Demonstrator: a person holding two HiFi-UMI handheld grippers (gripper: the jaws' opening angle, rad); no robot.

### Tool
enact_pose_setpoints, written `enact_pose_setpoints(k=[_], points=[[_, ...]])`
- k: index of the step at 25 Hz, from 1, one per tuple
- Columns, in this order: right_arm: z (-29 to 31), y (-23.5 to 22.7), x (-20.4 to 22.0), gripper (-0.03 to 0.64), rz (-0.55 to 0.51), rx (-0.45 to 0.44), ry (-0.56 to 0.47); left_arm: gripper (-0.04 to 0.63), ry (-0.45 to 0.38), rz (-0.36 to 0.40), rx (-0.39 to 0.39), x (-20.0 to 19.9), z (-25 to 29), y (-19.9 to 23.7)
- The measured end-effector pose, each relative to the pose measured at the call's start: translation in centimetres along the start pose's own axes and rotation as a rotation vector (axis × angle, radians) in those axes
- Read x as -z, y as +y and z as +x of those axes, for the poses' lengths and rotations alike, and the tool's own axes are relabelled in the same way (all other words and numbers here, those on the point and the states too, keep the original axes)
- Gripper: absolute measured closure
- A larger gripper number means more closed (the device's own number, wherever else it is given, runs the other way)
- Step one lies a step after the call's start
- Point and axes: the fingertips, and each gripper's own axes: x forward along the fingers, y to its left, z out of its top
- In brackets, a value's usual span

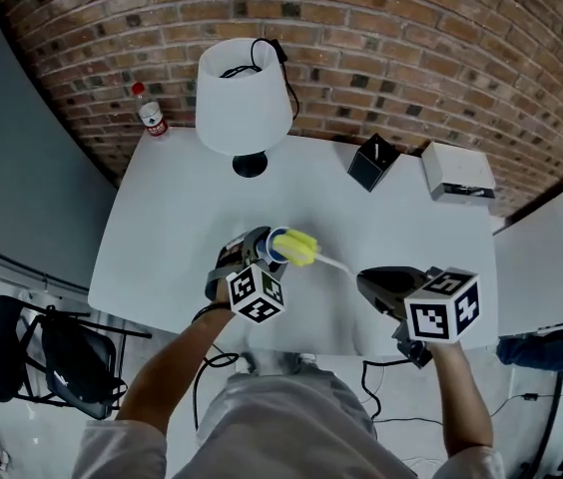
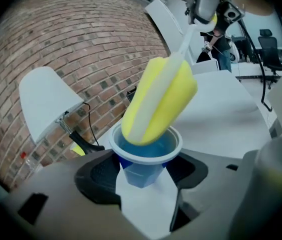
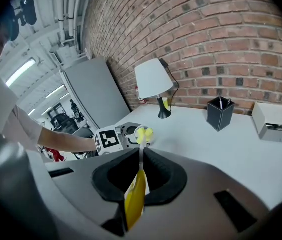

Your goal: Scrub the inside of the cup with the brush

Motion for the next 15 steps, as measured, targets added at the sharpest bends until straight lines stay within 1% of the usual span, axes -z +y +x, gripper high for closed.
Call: enact_pose_setpoints(k=[4, 8, 15], points=[[-0.7, -0.9, 0.0, 0.592, 0.012, 0.017, -0.031, 0.307, -0.001, -0.103, 0.028, 0.0, 1.0, -0.6], [-0.6, -1.6, 0.0, 0.592, 0.017, 0.032, -0.077, 0.307, -0.022, -0.2, 0.063, -0.6, 1.7, -1.6], [-0.1, -2.9, 0.3, 0.592, 0.048, 0.045, -0.155, 0.307, -0.026, -0.298, 0.09, -1.3, 2.8, -3.0]])
